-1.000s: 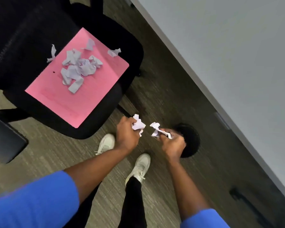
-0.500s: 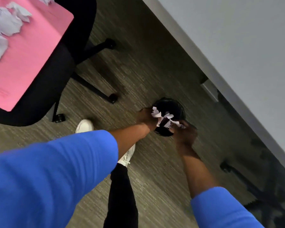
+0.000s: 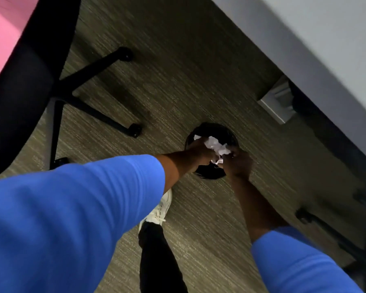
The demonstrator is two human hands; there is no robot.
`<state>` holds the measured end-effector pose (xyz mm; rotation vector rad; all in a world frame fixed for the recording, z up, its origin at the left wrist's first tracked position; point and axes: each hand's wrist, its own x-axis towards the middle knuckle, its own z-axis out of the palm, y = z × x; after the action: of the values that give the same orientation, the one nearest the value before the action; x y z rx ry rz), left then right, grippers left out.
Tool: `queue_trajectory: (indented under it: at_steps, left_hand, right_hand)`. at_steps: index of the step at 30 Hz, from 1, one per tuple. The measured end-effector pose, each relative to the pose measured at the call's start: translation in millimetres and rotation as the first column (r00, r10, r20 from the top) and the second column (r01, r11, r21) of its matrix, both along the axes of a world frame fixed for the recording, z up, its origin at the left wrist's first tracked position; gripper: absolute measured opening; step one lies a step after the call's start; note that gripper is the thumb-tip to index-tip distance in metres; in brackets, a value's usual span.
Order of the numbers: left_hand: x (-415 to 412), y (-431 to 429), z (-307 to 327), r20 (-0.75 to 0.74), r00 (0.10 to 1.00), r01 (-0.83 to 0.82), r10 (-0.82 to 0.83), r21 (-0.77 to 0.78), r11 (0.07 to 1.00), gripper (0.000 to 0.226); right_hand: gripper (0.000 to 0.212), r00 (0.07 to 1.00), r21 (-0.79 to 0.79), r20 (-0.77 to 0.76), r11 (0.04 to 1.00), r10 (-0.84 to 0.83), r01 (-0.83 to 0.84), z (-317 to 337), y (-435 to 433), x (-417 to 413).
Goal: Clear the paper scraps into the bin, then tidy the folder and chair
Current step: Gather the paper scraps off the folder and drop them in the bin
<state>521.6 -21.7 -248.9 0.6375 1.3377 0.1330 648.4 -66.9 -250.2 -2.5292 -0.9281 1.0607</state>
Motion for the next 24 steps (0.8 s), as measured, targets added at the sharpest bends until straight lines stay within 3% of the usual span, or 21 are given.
queue_trajectory:
  at_steps: [5,8,10,12,16,24]
  left_hand:
    - [-3.1,-0.9,-0.6,0.099,0.995,0.011,-0.002,-0.084,0.996,0.075]
    - [-16.1,-6.6,11.8,0.065,0.994,0.087,-0.084,-0.049,0.995,0.047]
    - [-31.9,-11.2,24.3,-0.063,0.974,0.223,-0.219,0.073,0.972,0.028]
    - [-51.2,-15.1,37.2,-0.269,0.892,0.421,-0.364,0.201,0.884,0.04]
    - [-96.1,-24.0,67.1,-0.487,0.746,0.593,-0.453,0.178,0.785,0.044]
    - [-204.9,-34.5,130.0,-0.601,0.781,0.359,-0.171,0.207,0.91,0.018]
  right_hand:
    - [0.027,1.0,0.051,0.005,0.999,0.016,-0.016,6.6,-3.8,-1.4]
    - [0.031,0.997,0.085,0.044,0.995,0.056,-0.059,22.8,-11.3,-11.1]
    - [0.031,0.989,0.111,0.105,0.987,0.104,-0.115,36.0,-15.0,-20.6]
    - [0.032,0.992,0.133,0.064,0.984,0.109,-0.117,50.1,-14.5,-34.8]
    - [0.035,0.993,0.179,0.019,0.977,0.117,-0.119,82.3,-7.0,-79.2]
    - [0.035,0.978,0.076,-0.085,0.98,0.188,-0.182,145.0,33.3,-180.7]
